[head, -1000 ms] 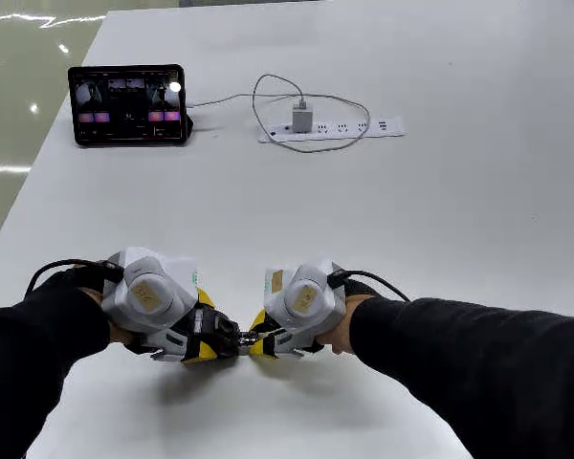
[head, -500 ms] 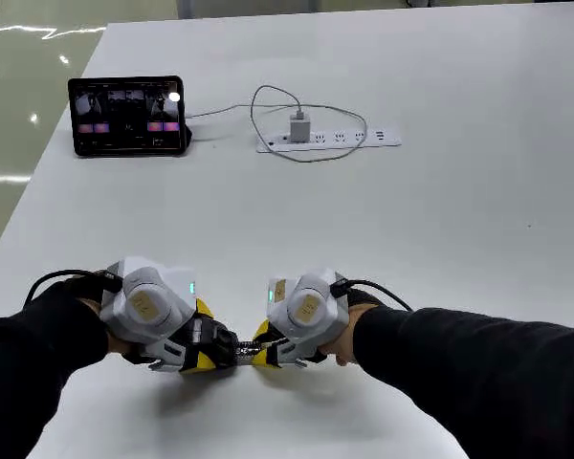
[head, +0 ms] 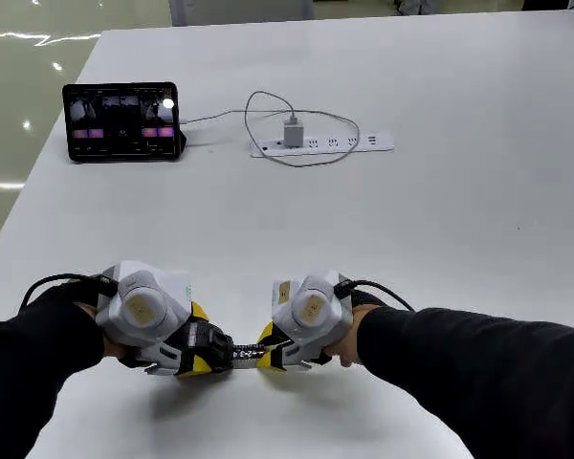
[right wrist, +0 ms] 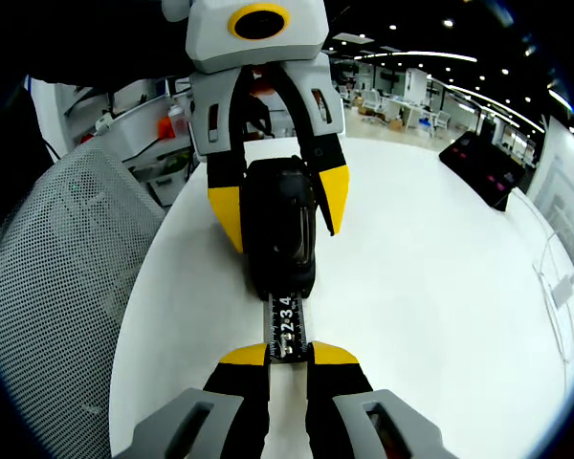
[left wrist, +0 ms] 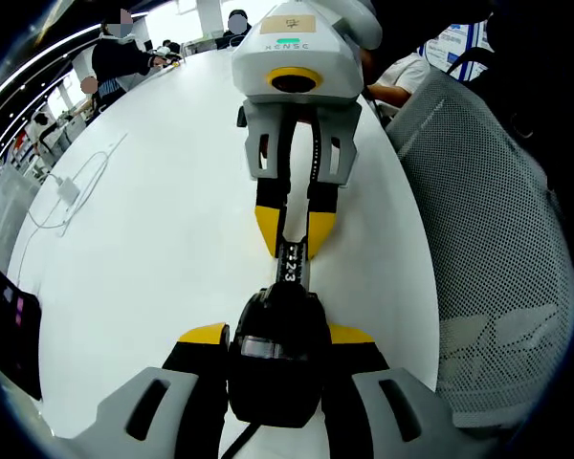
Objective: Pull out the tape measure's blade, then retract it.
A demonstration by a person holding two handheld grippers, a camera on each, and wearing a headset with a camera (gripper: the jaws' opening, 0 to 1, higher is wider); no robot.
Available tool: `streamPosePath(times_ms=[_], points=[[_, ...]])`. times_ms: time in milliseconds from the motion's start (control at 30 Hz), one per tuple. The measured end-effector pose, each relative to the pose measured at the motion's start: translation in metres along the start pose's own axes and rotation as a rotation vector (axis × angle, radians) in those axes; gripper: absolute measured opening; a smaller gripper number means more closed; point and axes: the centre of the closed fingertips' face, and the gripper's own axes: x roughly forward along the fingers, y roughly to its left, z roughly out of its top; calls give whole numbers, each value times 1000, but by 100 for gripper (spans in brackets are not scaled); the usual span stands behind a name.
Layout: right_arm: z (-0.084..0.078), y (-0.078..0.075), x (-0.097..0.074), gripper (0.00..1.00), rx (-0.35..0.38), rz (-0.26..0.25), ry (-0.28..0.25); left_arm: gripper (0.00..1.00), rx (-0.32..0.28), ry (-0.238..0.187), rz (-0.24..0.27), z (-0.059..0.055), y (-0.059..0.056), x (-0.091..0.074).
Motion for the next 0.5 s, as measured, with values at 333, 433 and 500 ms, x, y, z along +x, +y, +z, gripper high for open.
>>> streamPosePath(times_ms=[333,433,500], points=[[-6,-2,-5,10,-4,-1,8,32,-7,1,8,0,0,0],[-7,-2,-7,10,-7,-1,10,32,-7,1,8,0,0,0],[-8,-2,-7,10,-8,0,11,32,-10,0,8,0,1,1]])
